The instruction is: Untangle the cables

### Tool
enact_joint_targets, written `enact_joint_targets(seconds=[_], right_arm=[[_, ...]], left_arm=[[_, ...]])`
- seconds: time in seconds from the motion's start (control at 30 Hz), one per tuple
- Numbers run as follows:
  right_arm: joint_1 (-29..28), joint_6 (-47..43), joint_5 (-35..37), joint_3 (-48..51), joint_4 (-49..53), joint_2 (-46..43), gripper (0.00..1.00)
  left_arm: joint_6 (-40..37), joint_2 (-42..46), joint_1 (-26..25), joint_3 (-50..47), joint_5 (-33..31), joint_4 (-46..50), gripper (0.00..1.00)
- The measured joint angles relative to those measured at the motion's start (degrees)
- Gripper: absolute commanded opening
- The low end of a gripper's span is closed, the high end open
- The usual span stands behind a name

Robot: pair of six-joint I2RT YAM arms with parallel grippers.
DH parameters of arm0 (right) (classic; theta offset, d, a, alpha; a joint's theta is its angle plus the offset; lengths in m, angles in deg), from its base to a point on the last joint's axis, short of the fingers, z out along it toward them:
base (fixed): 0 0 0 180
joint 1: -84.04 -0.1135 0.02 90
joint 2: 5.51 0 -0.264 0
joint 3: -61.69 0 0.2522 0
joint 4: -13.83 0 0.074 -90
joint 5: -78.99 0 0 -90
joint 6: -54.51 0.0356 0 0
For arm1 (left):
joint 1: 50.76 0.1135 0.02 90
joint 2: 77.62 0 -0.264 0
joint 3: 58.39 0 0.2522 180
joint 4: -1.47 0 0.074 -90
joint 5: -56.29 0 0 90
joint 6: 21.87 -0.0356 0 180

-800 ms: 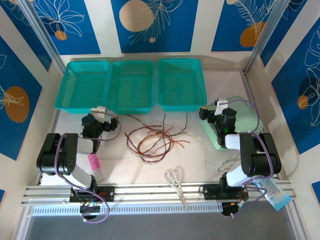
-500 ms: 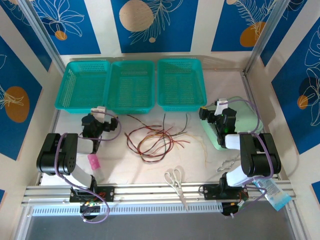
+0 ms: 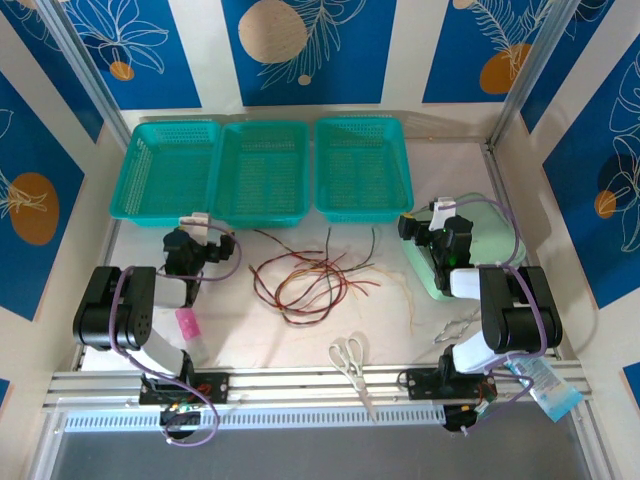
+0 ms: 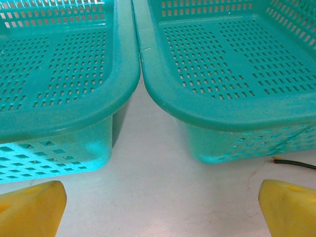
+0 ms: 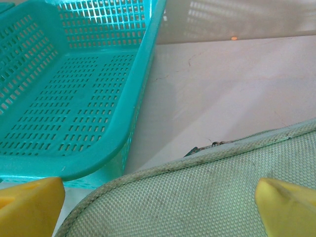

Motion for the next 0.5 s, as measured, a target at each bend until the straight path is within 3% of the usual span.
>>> enact_joint_targets(seconds=[0.17,0.3,0.5], right_arm=[[0.1,0.0,-0.1,0.0,0.0,0.0,0.99],[0.2,0.0,-0.2,0.4,-0.4,-0.2,0.99],[-0.6,0.0,0.0,4.0,2.9,-8.6,0.99]], left_arm=[[0.0,0.0,0.0,-0.1,-0.2,-0.6,0.99],[0.0,0.6,0.0,-4.7,-0.2,-7.7,0.99],[0.0,4.7,-0.2,-14.1,-2.9,-17.1,0.99]])
